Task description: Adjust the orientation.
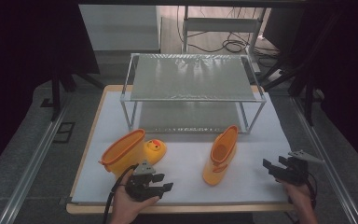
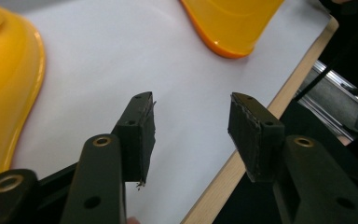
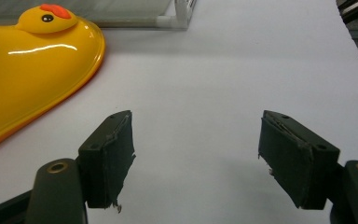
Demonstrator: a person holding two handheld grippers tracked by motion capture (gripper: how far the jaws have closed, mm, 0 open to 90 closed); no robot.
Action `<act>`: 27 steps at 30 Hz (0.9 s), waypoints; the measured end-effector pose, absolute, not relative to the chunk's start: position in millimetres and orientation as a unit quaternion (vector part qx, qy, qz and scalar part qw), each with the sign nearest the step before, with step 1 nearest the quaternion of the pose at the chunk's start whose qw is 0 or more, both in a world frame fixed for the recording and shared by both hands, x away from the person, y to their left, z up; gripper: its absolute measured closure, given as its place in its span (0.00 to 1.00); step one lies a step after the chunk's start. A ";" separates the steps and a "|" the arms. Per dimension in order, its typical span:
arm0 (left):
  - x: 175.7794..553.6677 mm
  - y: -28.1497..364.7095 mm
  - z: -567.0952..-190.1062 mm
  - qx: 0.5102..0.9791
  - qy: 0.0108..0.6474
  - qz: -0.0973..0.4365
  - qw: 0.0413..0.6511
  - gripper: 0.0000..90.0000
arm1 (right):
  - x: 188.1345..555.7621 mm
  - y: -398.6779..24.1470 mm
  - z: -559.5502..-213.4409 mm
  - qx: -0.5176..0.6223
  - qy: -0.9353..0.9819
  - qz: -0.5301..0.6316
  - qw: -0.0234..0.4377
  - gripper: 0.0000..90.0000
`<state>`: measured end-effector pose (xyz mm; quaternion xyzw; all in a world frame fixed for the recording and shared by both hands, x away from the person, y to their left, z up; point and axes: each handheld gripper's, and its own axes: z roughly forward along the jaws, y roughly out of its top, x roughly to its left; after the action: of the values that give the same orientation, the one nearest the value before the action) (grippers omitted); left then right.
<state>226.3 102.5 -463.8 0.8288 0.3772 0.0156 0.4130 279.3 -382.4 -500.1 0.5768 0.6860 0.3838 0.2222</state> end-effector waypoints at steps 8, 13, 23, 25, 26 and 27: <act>244.1 86.8 -447.6 0.850 0.352 -0.036 0.389 0.55 | 278.3 -383.4 -501.9 0.578 0.688 0.380 0.221 0.29; 252.6 78.4 -433.3 0.856 0.345 -0.058 0.381 0.54 | 277.7 -383.5 -501.0 0.578 0.687 0.380 0.222 0.29; 268.3 69.9 -405.4 0.856 0.339 -0.101 0.377 0.54 | 278.0 -383.4 -500.3 0.576 0.689 0.381 0.219 0.29; 272.3 69.4 -398.9 0.855 0.340 -0.107 0.376 0.54 | 278.0 -383.8 -499.5 0.576 0.688 0.381 0.220 0.29; 274.1 68.9 -395.6 0.855 0.341 -0.110 0.376 0.54 | 278.1 -383.9 -499.6 0.576 0.687 0.383 0.221 0.29; 275.7 68.1 -392.1 0.855 0.340 -0.111 0.376 0.54 | 278.1 -384.0 -499.7 0.576 0.687 0.383 0.221 0.29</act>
<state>275.7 68.1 -392.1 0.8547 0.3404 -0.1112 0.3758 278.1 -384.0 -499.7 0.5764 0.6873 0.3827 0.2211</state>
